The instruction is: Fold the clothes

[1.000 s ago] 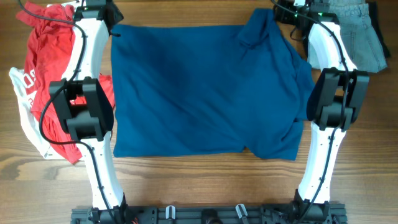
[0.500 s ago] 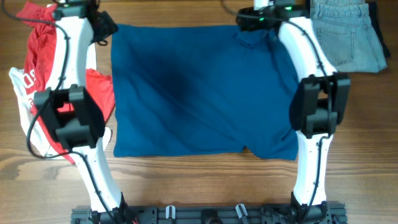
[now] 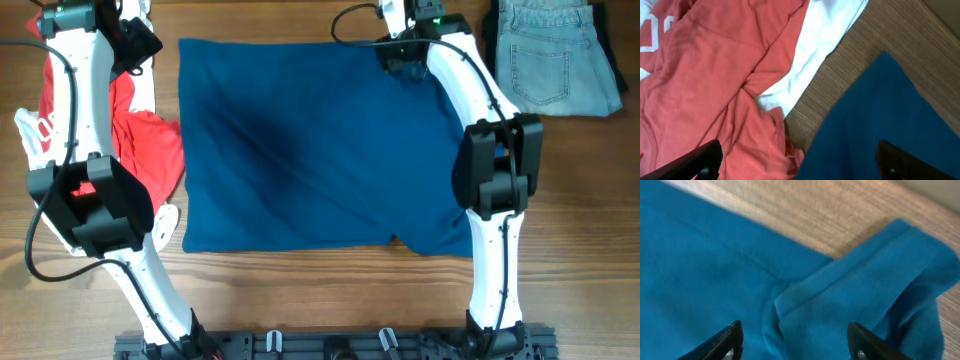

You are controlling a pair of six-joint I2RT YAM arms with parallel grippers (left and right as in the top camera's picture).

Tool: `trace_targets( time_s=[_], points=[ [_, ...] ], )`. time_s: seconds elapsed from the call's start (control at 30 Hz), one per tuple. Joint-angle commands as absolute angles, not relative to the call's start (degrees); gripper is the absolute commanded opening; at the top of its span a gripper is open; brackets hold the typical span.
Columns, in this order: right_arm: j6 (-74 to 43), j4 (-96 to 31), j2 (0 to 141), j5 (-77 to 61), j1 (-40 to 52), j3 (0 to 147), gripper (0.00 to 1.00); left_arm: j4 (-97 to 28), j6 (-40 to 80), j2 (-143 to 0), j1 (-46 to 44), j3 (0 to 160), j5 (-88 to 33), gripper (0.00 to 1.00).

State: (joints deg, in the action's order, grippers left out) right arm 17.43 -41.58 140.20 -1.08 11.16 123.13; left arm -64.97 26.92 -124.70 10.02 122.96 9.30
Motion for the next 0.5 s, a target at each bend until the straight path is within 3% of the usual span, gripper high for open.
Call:
trace_targets(
  time_s=[0.0,0.1,0.47],
  points=[
    [20.53,-41.87,142.63,0.05,11.57,123.26,0.62,-65.28,27.49,-124.51,9.91,123.02,8.49,0.97],
    [19.49,-41.74,143.04,-1.34,11.57,123.26,0.55,-65.43,27.49,-124.51,9.91,123.00,8.36,0.95],
    [18.35,-39.16,144.99,-2.09,11.55,123.26,0.51,-65.39,27.46,-124.51,9.91,123.00,8.36,0.95]
  ],
)
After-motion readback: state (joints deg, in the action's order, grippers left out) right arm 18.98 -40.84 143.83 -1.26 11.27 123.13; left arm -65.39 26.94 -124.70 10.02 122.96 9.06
